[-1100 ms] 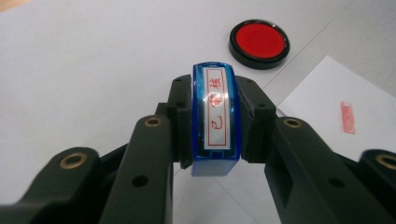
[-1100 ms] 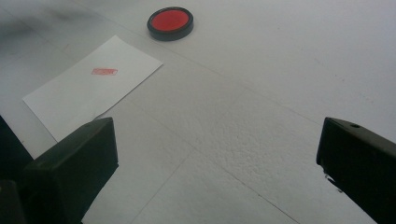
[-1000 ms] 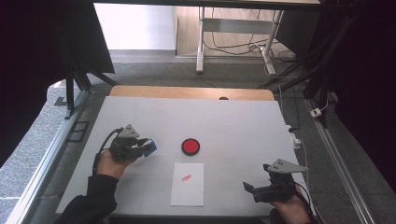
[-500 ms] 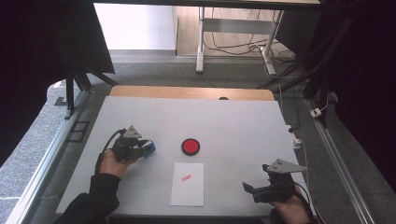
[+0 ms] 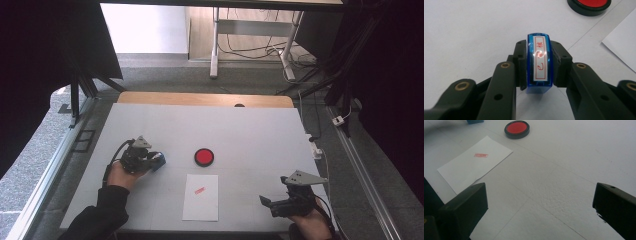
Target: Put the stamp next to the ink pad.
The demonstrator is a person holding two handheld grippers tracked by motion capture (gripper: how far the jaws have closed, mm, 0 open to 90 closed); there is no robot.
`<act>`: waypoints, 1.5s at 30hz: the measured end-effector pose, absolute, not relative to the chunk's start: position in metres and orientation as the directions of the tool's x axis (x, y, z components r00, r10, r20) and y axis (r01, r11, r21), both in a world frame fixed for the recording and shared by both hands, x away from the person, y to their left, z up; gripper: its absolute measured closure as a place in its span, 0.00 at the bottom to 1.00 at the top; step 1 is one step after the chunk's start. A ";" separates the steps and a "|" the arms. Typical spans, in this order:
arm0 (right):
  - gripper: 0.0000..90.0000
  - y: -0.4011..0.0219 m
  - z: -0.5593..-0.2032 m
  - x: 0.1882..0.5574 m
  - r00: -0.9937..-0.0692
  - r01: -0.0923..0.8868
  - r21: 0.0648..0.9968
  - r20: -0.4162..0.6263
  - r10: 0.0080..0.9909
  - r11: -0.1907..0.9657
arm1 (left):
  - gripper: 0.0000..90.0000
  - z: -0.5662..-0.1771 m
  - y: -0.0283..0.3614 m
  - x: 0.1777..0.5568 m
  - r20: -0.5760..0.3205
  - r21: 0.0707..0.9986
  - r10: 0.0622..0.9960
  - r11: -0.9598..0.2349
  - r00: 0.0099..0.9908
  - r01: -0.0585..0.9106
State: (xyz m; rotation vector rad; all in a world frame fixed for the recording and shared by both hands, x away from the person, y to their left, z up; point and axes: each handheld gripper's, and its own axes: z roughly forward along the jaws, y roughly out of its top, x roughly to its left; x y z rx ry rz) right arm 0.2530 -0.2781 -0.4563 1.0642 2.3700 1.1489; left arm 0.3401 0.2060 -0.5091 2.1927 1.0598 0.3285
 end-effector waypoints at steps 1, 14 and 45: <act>0.00 -0.278 -0.456 0.253 -0.681 0.491 0.770 0.049 0.731 0.406 | 0.77 -0.509 0.206 0.340 -0.064 0.667 0.767 -0.443 0.638 0.599; 0.00 -0.278 -0.456 0.253 -0.683 0.491 0.770 0.050 0.729 0.407 | 0.50 -0.504 0.208 0.339 -0.087 0.691 0.776 -0.405 0.625 0.599; 0.00 -0.275 -0.456 0.255 -0.693 0.490 0.766 0.052 0.719 0.417 | 0.07 -0.461 0.210 0.300 -0.155 0.734 0.737 -0.359 0.657 0.576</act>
